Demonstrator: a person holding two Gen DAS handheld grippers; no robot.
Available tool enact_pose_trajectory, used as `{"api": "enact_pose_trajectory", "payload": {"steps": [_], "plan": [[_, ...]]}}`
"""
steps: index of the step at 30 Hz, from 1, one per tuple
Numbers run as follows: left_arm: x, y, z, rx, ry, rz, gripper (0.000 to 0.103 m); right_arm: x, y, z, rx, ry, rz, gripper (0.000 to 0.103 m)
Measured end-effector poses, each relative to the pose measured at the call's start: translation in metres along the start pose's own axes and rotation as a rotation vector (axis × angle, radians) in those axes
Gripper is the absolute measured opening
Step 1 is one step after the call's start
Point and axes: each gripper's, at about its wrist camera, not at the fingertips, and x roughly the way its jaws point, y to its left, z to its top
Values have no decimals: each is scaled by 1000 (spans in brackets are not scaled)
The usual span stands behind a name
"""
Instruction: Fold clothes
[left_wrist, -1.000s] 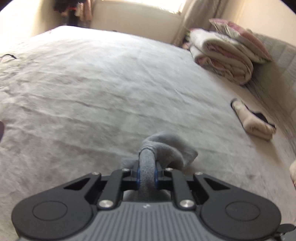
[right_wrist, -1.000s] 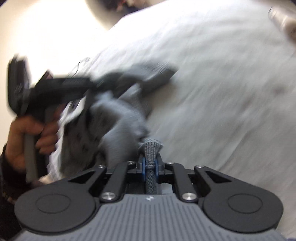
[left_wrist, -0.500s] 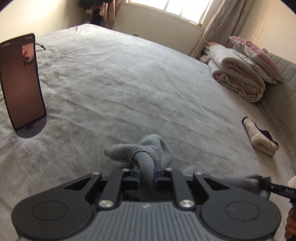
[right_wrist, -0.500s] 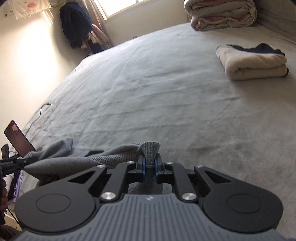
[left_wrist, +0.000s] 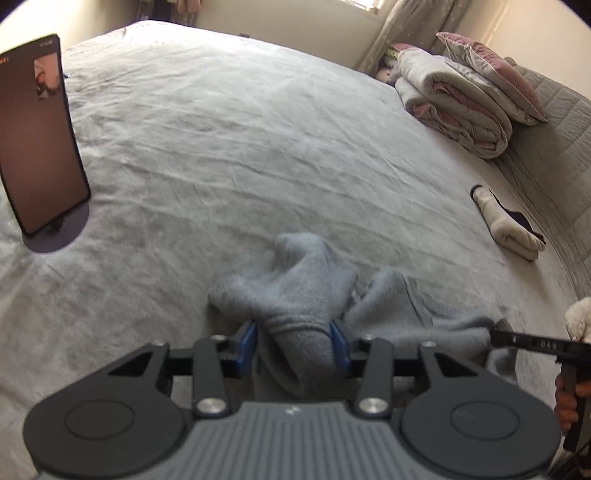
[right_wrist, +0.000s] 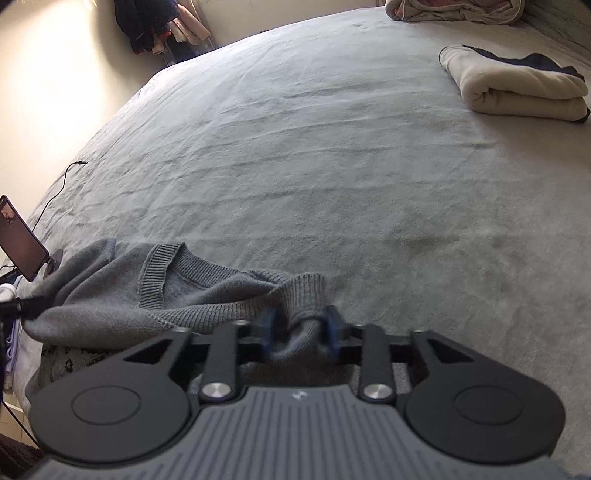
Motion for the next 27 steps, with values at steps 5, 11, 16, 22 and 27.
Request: {"api": "enact_pose_trajectory", "payload": {"steps": [5, 11, 16, 22, 27], "plan": [[21, -4, 21, -39, 16, -11, 52, -2, 1, -4, -18, 9, 3, 43], [44, -28, 43, 21, -37, 46, 52, -3, 1, -7, 8, 35, 10, 43], [75, -48, 49, 108, 84, -32, 52, -6, 0, -10, 15, 37, 2, 43], [89, -49, 39, 190, 142, 89, 52, -7, -1, -17, 1, 50, 1, 43], [86, -48, 38, 162, 146, -19, 50, 2, 7, -18, -18, 60, 15, 35]]}}
